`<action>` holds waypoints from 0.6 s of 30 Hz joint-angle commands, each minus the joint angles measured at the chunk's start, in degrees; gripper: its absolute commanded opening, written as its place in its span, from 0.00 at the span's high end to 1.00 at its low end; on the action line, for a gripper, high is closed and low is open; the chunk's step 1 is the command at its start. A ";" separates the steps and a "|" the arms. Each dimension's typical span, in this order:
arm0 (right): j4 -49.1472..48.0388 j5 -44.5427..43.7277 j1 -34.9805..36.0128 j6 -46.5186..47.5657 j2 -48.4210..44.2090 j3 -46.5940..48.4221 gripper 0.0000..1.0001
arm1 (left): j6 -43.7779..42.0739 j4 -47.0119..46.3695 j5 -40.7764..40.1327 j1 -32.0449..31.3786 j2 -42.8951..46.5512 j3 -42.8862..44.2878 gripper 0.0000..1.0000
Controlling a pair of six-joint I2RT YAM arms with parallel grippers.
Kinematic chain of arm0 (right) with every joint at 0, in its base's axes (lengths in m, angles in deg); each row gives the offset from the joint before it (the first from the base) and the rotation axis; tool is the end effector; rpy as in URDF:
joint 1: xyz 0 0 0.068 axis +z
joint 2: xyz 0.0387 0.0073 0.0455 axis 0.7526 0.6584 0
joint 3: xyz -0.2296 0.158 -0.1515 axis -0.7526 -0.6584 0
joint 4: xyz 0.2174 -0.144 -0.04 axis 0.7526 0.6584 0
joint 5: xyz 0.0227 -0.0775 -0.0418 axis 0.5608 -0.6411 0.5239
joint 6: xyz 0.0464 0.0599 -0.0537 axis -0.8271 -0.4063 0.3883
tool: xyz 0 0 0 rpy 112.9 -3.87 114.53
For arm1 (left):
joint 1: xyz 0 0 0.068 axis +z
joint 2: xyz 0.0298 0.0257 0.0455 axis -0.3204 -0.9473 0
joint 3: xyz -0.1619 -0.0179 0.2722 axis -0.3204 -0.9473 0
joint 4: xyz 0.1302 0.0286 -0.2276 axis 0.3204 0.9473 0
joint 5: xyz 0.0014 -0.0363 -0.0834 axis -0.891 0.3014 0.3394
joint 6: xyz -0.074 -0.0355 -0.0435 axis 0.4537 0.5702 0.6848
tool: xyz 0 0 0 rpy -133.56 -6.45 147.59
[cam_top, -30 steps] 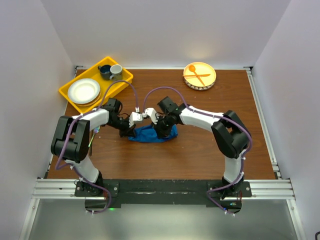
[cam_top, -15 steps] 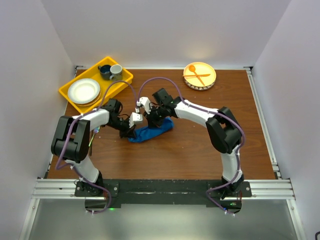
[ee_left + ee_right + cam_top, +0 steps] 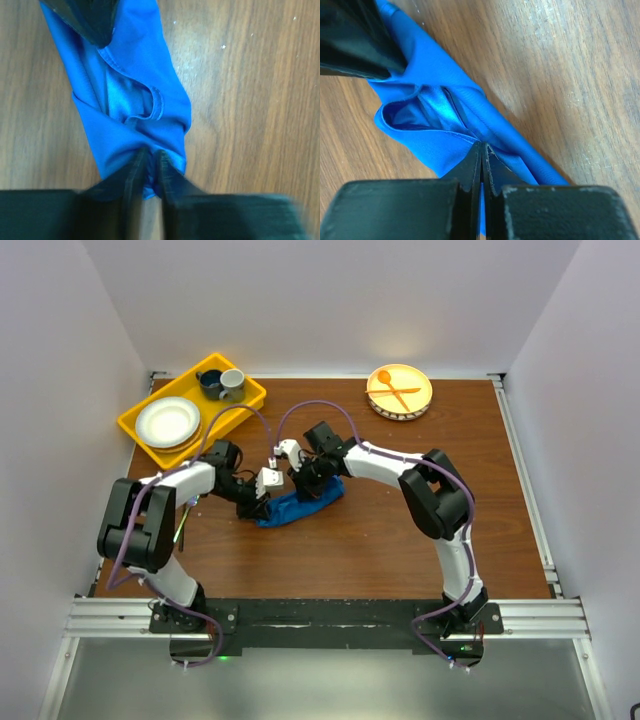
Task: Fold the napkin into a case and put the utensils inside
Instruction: Stuff the top corner of the smaller-rectangle-folded napkin into the folded napkin.
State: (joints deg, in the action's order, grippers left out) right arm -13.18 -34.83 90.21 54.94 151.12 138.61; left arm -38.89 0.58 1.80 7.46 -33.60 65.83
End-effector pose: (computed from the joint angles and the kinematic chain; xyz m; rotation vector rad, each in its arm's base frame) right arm 0.3484 0.3595 0.1581 -1.4088 2.1797 0.7949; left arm 0.2757 -0.1152 0.1600 1.5149 2.0131 -0.8568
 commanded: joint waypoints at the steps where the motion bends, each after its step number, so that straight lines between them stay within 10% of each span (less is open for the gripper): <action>1: 1.08 -2.04 -0.08 -0.45 -0.09 -2.36 1.00 | 0.99 0.32 0.96 2.08 5.47 -1.94 0.66; 18: -0.07 -2.13 -0.17 -1.42 0.52 -2.72 1.00 | 13.13 -12.95 -2.79 -5.47 14.45 -4.22 0.53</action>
State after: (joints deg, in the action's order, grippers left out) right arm -14.60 -34.63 90.16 53.78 150.83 137.67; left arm -29.07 -6.98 0.90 4.49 -19.68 62.07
